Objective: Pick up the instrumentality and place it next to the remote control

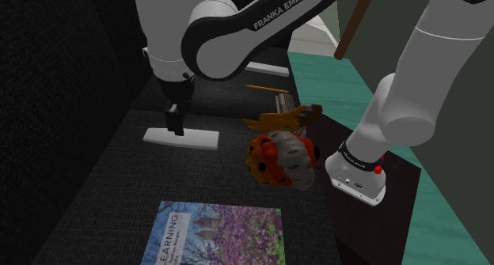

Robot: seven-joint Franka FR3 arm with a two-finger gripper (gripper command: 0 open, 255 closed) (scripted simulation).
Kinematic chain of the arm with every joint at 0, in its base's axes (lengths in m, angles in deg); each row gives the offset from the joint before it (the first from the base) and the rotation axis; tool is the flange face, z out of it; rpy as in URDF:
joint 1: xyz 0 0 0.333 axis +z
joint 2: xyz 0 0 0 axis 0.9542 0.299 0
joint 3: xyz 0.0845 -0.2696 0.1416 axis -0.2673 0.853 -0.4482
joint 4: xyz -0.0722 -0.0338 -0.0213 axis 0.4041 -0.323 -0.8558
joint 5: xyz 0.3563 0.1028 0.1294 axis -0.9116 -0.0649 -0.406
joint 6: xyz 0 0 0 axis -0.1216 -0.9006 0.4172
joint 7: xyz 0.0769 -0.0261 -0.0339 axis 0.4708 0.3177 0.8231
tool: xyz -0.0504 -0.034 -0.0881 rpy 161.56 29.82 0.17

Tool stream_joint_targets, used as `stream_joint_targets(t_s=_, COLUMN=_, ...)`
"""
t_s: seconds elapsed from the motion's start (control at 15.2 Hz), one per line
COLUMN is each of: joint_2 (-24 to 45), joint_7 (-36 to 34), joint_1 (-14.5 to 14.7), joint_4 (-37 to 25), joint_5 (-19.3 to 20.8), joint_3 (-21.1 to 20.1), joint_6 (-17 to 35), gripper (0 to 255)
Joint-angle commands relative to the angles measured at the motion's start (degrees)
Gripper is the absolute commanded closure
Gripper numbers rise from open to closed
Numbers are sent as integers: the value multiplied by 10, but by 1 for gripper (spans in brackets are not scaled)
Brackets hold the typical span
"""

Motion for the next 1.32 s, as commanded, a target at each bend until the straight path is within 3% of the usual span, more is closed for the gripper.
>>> stream_joint_targets(t_s=0.0, joint_2=36, joint_7=-9, joint_1=12, joint_4=-26, joint_5=17, joint_3=-4, joint_6=2, gripper=0)
stream_joint_targets(t_s=0.53, joint_2=69, joint_7=-22, joint_1=18, joint_4=-5, joint_5=38, joint_3=4, joint_6=52, gripper=0)
stream_joint_targets(t_s=1.06, joint_2=69, joint_7=-22, joint_1=18, joint_4=-5, joint_5=37, joint_3=4, joint_6=51, gripper=0)
stream_joint_targets(t_s=1.12, joint_2=69, joint_7=-22, joint_1=18, joint_4=-5, joint_5=37, joint_3=4, joint_6=51, gripper=255)
stream_joint_targets(t_s=1.25, joint_2=69, joint_7=-22, joint_1=18, joint_4=-5, joint_5=38, joint_3=4, joint_6=51, gripper=255)
